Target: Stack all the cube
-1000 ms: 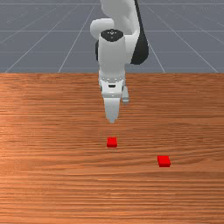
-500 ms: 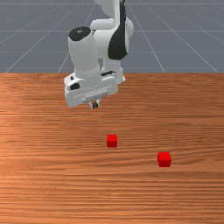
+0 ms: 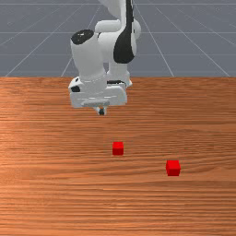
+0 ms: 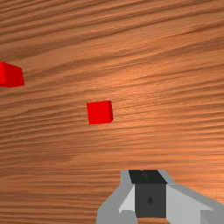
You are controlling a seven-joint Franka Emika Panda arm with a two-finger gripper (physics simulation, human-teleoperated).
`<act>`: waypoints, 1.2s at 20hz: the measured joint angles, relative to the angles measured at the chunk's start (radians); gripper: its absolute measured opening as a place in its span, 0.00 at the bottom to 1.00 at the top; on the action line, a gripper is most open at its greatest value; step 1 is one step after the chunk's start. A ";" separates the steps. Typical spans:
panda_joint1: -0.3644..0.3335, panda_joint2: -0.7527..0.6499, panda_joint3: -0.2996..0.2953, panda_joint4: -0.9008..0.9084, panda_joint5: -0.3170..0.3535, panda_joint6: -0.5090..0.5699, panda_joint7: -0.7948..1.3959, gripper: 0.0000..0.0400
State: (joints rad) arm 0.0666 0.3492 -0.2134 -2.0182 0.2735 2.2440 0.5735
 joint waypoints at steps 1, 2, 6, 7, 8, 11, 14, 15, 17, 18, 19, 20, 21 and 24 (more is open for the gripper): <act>0.019 0.006 0.004 0.001 -0.014 0.027 0.025 0.00; 0.043 0.018 0.010 0.003 -0.032 0.065 0.046 0.39; 0.101 0.093 0.028 0.010 -0.068 0.146 0.079 0.92; 0.106 0.125 0.026 0.018 -0.072 0.180 0.085 0.95; 0.108 0.160 0.023 0.023 -0.075 0.216 0.090 0.97; 0.107 0.245 0.013 0.047 -0.082 0.261 0.105 0.99; 0.112 0.311 0.008 0.096 -0.088 0.278 0.122 1.00; 0.115 0.322 0.009 0.103 -0.090 0.280 0.126 1.00; 0.122 0.335 0.008 0.113 -0.092 0.283 0.135 1.00; 0.125 0.340 0.007 0.115 -0.093 0.284 0.139 0.62; 0.127 0.342 0.006 0.116 -0.094 0.285 0.141 0.48; 0.127 0.342 0.006 0.117 -0.095 0.285 0.142 0.48; 0.127 0.339 0.006 0.114 -0.094 0.283 0.142 0.48; 0.132 0.286 0.009 0.112 -0.089 0.260 0.146 0.48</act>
State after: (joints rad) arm 0.1991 0.6350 -0.2043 -1.9066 0.1841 2.5041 0.7200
